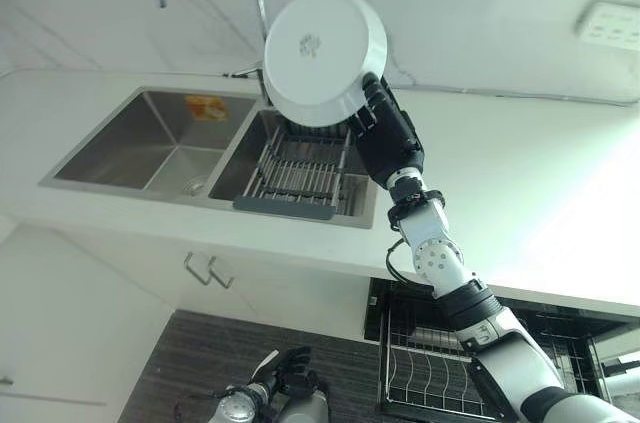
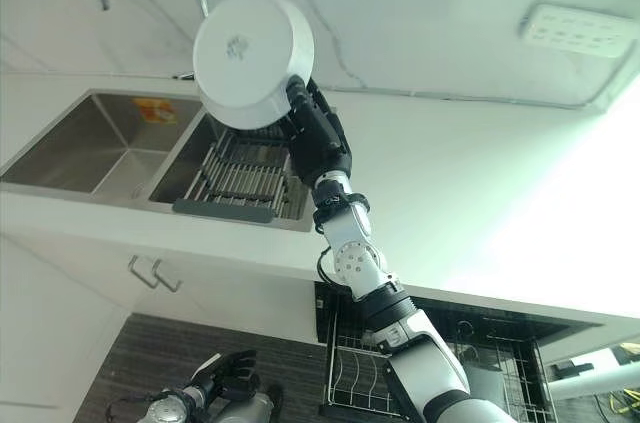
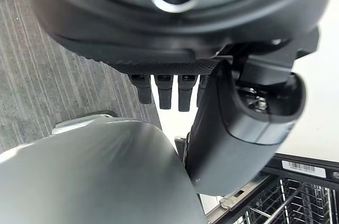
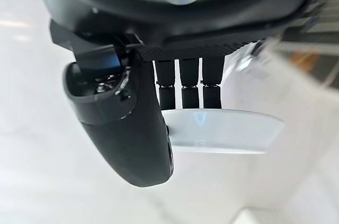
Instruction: Place the dishes in the dishwasher.
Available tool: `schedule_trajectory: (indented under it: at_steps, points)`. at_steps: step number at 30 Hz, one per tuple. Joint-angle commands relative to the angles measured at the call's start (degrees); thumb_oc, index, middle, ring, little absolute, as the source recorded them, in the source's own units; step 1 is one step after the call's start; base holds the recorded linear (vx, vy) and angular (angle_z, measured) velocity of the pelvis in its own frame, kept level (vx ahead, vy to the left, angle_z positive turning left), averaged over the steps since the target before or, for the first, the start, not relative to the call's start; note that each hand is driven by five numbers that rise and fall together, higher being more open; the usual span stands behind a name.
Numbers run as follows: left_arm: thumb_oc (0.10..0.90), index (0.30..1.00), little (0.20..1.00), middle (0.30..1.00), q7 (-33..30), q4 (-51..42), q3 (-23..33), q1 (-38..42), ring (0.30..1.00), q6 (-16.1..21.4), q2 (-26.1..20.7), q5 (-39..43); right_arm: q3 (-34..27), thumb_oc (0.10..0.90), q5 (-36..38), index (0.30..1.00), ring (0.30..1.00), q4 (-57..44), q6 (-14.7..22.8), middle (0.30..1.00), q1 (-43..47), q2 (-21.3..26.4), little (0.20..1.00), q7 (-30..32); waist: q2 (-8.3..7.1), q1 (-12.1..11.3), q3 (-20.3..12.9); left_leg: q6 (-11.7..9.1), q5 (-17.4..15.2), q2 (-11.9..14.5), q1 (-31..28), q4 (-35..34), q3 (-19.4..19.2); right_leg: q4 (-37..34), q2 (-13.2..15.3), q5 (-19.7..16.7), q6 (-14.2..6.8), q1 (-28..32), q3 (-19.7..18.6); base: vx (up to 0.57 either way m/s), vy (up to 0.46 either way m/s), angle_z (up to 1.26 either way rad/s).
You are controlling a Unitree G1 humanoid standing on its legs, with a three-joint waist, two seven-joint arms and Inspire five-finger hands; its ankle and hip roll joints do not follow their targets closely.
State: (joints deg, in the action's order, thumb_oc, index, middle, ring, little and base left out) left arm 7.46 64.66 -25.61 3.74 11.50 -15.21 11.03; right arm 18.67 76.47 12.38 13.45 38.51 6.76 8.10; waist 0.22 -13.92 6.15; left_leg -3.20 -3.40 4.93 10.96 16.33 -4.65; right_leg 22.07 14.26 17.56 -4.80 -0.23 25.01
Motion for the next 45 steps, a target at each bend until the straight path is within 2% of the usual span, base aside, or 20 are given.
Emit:
schedule_trajectory:
  at_steps: [1, 3, 5, 7, 12, 15, 18, 21, 22, 24, 25, 28, 30, 33, 35, 36, 37, 40, 45]
  points:
    - [0.8, 0.9, 0.9, 0.9, -1.0, 5.6, -4.5, -5.7, 0.9, -2.1, 1.7, -1.1, -3.8, 0.4, 0.0, 0.3, 0.3, -7.6, 8.7, 0.3, 5.3, -0.4, 0.3, -4.1, -1.23, 0.5, -3.0, -0.6, -5.6, 3.1, -0.8, 0.9, -1.2, -4.9, 2.9, -8.0, -3.9, -2.2, 0.1, -0.02, -0.124, -0.35]
    - [0.8, 0.9, 0.9, 0.9, -1.6, 7.5, -3.0, -5.4, 0.9, -2.2, 2.0, -1.5, -4.6, 0.4, -2.2, 0.3, 0.3, -12.9, 10.6, 0.3, 3.4, 1.5, 0.3, -4.4, -1.32, 2.5, -3.2, -0.9, -5.8, 3.8, -1.3, 0.9, -2.3, -4.9, 2.6, -8.2, -4.0, -3.0, -1.3, 0.0, -0.122, -0.3]
    - [0.8, 0.9, 0.9, 0.9, -1.4, 8.4, -2.2, -5.3, 0.9, -2.3, 2.2, -0.8, -5.9, 0.4, -2.0, 0.3, 0.3, -17.0, 10.5, 0.3, 1.8, 3.2, 0.3, -3.9, -1.37, 3.5, -3.3, -1.0, -6.1, 4.3, -1.8, 0.9, -3.1, -4.9, 2.3, -8.3, -4.0, -3.5, -2.3, 0.02, -0.099, -0.42]
    - [0.8, 0.9, 0.9, 0.9, -2.1, 10.4, -0.4, -5.2, 0.9, -3.4, 2.5, 0.2, -10.0, 0.4, -1.8, 0.3, 0.3, -23.6, 12.2, 0.3, -1.7, 6.8, 0.3, -2.7, -1.62, 6.4, -3.5, -0.9, -6.8, 4.9, -3.0, 0.9, -4.6, -4.9, 1.4, -8.3, -3.9, -4.1, -4.5, 0.02, -0.139, -0.63]
    - [0.8, 0.9, 0.9, 0.9, -2.6, 12.2, 1.1, -5.5, 0.9, -3.4, 3.1, 0.0, -15.0, 0.4, -2.1, 0.3, 0.3, -30.2, 13.3, 0.3, -7.8, 10.3, 0.3, -1.8, -2.01, 9.8, -3.8, -0.8, -7.7, 5.4, -4.3, 0.9, -6.6, -4.9, 0.2, -8.3, -3.9, -5.1, -7.4, 0.01, -0.062, -0.45]
    - [0.8, 0.9, 0.9, 0.9, -3.3, 12.5, 2.4, -6.0, 0.9, -3.1, 3.5, 0.8, -17.9, 0.4, -6.3, 0.3, 0.3, -32.3, 13.7, 0.3, -11.8, 12.3, 0.3, -1.1, -2.42, 11.7, -3.8, -0.4, -8.4, 4.5, -5.8, 0.9, -7.0, -4.9, -1.4, -8.4, -3.7, -6.2, -11.0, 0.02, -0.002, -0.42]
    - [0.8, 0.9, 0.9, 0.9, -3.4, 11.8, 4.0, -6.4, 0.9, -2.8, 4.0, 0.2, -20.9, 0.4, -4.1, 0.3, 0.3, -32.4, 13.0, 0.3, -15.4, 13.8, 0.3, -3.7, -2.98, 12.7, -3.0, -0.1, -8.0, 3.1, -6.9, 0.9, -6.3, -4.9, -2.9, -9.0, -3.1, -6.8, -15.0, 0.03, 0.045, -0.67]
    - [0.8, 0.9, 0.9, 0.9, -2.4, 10.9, 3.7, -5.5, 0.9, -4.2, 4.0, -1.4, -23.4, 0.4, -3.2, 0.3, 0.3, -32.2, 11.6, 0.3, -17.8, 14.0, 0.3, -4.7, -3.33, 14.0, -1.9, 0.6, -7.9, 3.2, -7.5, 0.9, -7.5, -4.9, -2.3, -9.9, -3.3, -6.8, -15.7, -0.02, 0.072, -0.71]
    - [0.8, 0.9, 0.9, 0.9, -2.8, 10.1, 2.5, -5.3, 0.9, -5.3, 4.0, -1.7, -24.5, 0.4, -3.2, 0.3, 0.3, -31.9, 9.6, 0.3, -19.2, 13.5, 0.3, -6.1, -3.45, 15.1, -1.2, 1.0, -8.0, 3.5, -7.8, 0.9, -7.8, -4.9, -1.3, -11.3, -4.4, -7.4, -16.9, -0.06, 0.073, -0.48]
    - [0.8, 0.9, 0.9, 0.9, -3.2, 9.8, 1.6, -5.3, 0.9, -5.9, 3.9, -1.9, -24.7, 0.4, -3.6, 0.3, 0.3, -31.8, 9.3, 0.3, -20.0, 13.3, 0.3, -5.5, -3.6, 15.7, -1.0, 1.2, -8.3, 3.4, -7.9, 0.9, -7.5, -4.9, -0.8, -12.3, -5.3, -8.0, -18.3, -0.08, -0.011, -0.29]
    - [0.8, 0.9, 0.9, 0.9, -5.2, 9.8, 1.4, -5.8, 0.9, -6.6, 3.3, -0.6, -24.9, 0.4, -1.0, 0.3, 0.3, -30.5, 7.9, 0.3, -20.7, 13.1, 0.3, -7.5, -3.66, 16.1, -0.8, 1.2, -8.0, 4.7, -8.4, 0.9, -8.4, -4.9, 0.3, -13.4, -6.1, -7.0, -17.4, -0.11, -0.109, -0.31]
    - [0.8, 0.9, 0.9, 0.9, -6.5, 10.4, 2.8, -5.1, 0.9, -6.5, 2.1, 2.1, -24.4, 0.4, 1.9, 0.3, 0.3, -28.6, 7.9, 0.3, -20.9, 13.2, 0.3, -10.3, -3.39, 15.7, -0.4, 1.8, -7.4, 6.4, -8.0, 0.9, -8.7, -4.9, 0.7, -13.9, -6.2, -4.6, -15.1, -0.13, -0.17, -0.37]
    - [0.8, 0.9, 0.9, 0.9, -7.0, 10.2, 3.6, -4.2, 0.9, -6.0, 1.5, 3.3, -24.4, 0.4, 4.2, 0.3, 0.3, -26.9, 8.7, 0.3, -21.7, 13.4, 0.3, -14.7, -3.54, 15.1, 0.1, 2.0, -6.4, 7.2, -6.6, 0.9, -7.5, -4.9, 0.1, -12.4, -5.4, -3.7, -14.3, -0.16, -0.289, -0.19]
    - [0.8, 0.9, 0.9, 0.9, -7.9, 10.3, 4.5, -2.2, 0.9, -5.9, 1.5, 3.4, -23.8, 0.4, 5.1, 0.3, 0.3, -25.8, 8.9, 0.3, -20.3, 13.2, 0.3, -16.1, -4.38, 12.7, 1.2, -0.2, -4.2, 8.0, -4.0, 0.9, -6.6, -4.9, 0.7, -10.7, -4.6, -4.0, -12.0, -0.16, -0.341, 0.1]
    - [0.8, 0.9, 0.9, 0.9, -8.3, 9.2, 4.5, -1.7, 0.9, -6.4, 1.5, 4.5, -22.6, 0.4, 3.7, 0.3, 0.3, -25.5, 9.0, 0.3, -18.1, 12.9, 0.3, -14.7, -3.63, 11.5, 2.0, -1.5, -2.7, 9.0, -2.8, 0.9, -5.2, -4.9, 0.5, -10.0, -4.2, -4.3, -11.5, -0.16, -0.234, 0.11]
    - [0.8, 0.9, 0.9, 0.9, -7.2, 8.7, 4.9, -1.3, 0.9, -6.8, 1.3, 3.6, -21.3, 0.4, 1.6, 0.3, 0.3, -26.5, 8.8, 0.3, -16.8, 12.5, 0.3, -12.8, -2.53, 11.1, 2.3, -2.6, -1.7, 10.0, -1.3, 0.9, -4.4, -4.9, 0.1, -9.3, -3.6, -4.4, -10.6, -0.2, -0.168, 0.48]
    - [0.8, 0.9, 0.9, 0.9, -7.0, 8.4, 4.4, -1.4, 0.9, -6.7, 1.5, 0.9, -21.0, 0.4, -0.5, 0.3, 0.3, -27.7, 7.0, 0.3, -17.1, 12.4, 0.3, -11.9, -1.64, 11.3, 2.2, -3.2, -1.1, 10.7, 0.3, 0.9, -3.9, -4.9, 0.0, -8.7, -3.4, -4.4, -9.8, -0.19, -0.106, 0.58]
    - [0.8, 0.9, 0.9, 0.9, -7.1, 7.8, 5.0, -3.9, 0.9, -6.3, 1.7, 1.9, -20.0, 0.4, -3.5, 0.3, 0.3, -29.6, 2.0, 0.3, -21.6, 12.8, 0.3, -13.9, -0.01, 12.8, 1.6, -4.0, -0.4, 11.5, 2.3, 0.9, -5.0, -4.9, 0.6, -8.8, -3.7, -6.0, -9.6, -0.12, -0.015, 0.32]
    - [0.8, 0.9, 0.9, 0.9, -6.1, 7.0, 5.9, -4.6, 0.9, -6.4, 1.2, 0.5, -19.0, 0.4, -2.9, 0.3, 0.3, -31.2, 1.7, 0.3, -27.4, 11.9, 0.3, -17.6, 0.21, 13.8, 1.1, -4.1, 0.0, 11.6, 3.2, 0.9, -5.5, -4.9, 1.0, -8.9, -4.1, -6.6, -9.5, -0.07, 0.005, -0.07]
